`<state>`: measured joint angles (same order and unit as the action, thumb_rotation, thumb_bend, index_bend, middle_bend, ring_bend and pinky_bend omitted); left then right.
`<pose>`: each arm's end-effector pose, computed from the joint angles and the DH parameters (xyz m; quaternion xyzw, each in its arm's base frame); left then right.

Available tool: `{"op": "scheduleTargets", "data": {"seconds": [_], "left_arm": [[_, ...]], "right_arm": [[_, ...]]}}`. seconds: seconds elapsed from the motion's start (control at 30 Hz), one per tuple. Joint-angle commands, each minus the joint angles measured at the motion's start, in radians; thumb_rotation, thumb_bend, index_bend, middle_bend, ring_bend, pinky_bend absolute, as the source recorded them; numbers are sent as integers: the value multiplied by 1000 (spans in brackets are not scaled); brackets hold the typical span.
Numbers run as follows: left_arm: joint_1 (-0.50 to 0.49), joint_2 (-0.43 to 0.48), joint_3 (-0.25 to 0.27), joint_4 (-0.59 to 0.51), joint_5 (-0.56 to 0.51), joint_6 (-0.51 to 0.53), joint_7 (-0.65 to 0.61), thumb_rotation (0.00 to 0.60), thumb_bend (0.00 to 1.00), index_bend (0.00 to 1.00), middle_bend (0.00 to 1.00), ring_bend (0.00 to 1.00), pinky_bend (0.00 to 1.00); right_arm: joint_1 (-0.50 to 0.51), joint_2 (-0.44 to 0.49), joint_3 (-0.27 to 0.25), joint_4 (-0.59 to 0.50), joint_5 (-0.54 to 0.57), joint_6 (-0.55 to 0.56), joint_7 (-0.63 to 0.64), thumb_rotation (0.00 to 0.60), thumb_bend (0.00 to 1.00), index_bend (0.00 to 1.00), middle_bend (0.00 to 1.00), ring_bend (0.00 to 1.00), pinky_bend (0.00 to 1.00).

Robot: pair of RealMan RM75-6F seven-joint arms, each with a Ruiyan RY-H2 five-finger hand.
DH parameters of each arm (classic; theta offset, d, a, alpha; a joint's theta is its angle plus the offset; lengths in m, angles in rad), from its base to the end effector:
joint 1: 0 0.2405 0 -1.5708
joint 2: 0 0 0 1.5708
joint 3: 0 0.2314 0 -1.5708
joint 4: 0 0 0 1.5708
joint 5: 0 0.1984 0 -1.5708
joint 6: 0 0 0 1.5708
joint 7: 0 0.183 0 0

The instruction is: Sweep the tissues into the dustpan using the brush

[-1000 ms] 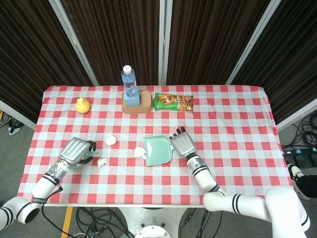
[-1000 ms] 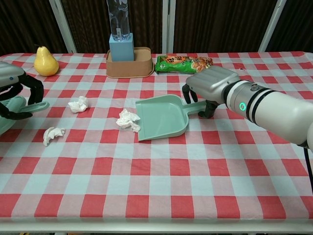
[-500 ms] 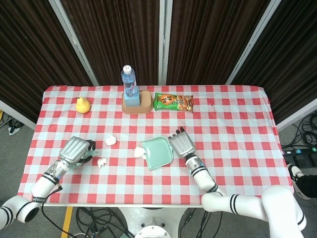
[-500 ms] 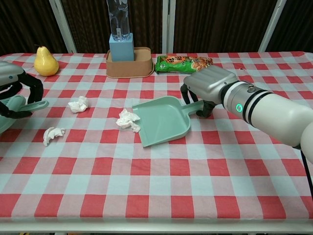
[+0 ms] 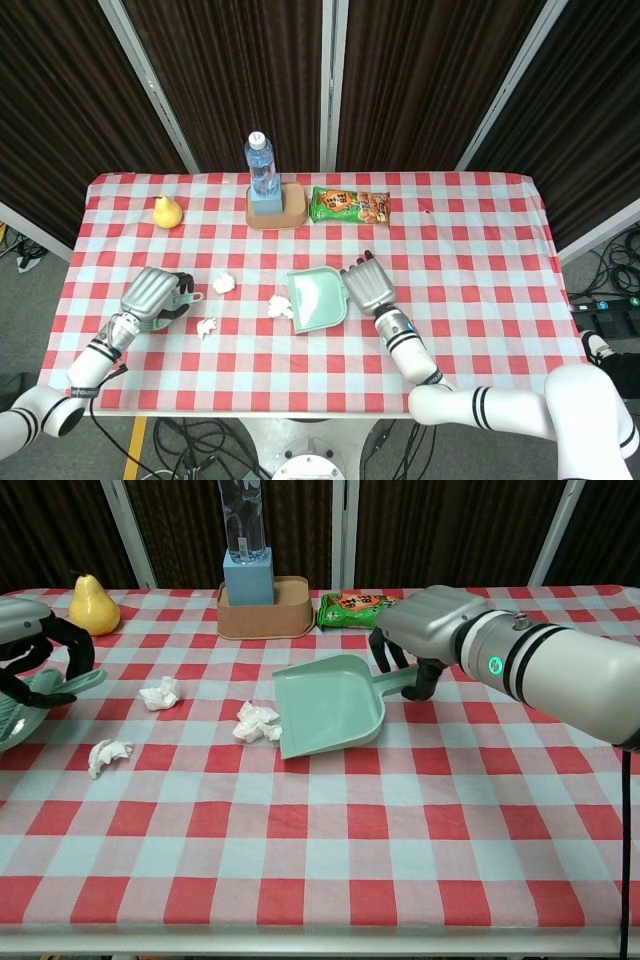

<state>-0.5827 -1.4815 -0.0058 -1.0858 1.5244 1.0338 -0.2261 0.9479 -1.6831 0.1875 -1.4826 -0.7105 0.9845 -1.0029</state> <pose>-0.2427 0.3498 0.0208 -0.7492 -0.3743 -0.3517 0.4181 -0.0759 -0.3652 -0.0643 0.8177 -0.2469 0.2274 0.4677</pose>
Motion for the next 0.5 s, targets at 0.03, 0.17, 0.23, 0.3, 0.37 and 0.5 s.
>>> {"op": "scheduleTargets", "data": {"seconds": [0.03,0.17,0.23,0.3,0.37,0.5], "left_arm": [[-28,-45,-10,81,0,-33,-70,600,409,540,561,804,952],[-55,-79,-20,155,0,-58,-144,600,412,540,561,802,952],[-70,-97,-22,183,7,-64,-198,600,413,540,561,802,951],[-85,-111,-22,207,17,-68,-236,600,413,540,560,801,951],[-103,-130,-19,236,32,-69,-263,600,414,540,561,800,951],[-135,-163,-14,271,53,-76,-321,600,413,540,561,800,946]], "right_arm": [[23,24,-3,-37,53,22,-46,600,430,644,566,334,213],[35,26,-19,-49,89,36,-68,600,431,645,567,334,213],[40,23,-25,-48,100,42,-73,600,431,645,567,335,213],[46,18,-29,-47,108,46,-75,600,431,645,567,334,213],[53,11,-34,-45,113,51,-80,600,432,645,567,334,213],[67,-10,-41,-38,124,62,-88,600,431,645,567,335,213]]}}
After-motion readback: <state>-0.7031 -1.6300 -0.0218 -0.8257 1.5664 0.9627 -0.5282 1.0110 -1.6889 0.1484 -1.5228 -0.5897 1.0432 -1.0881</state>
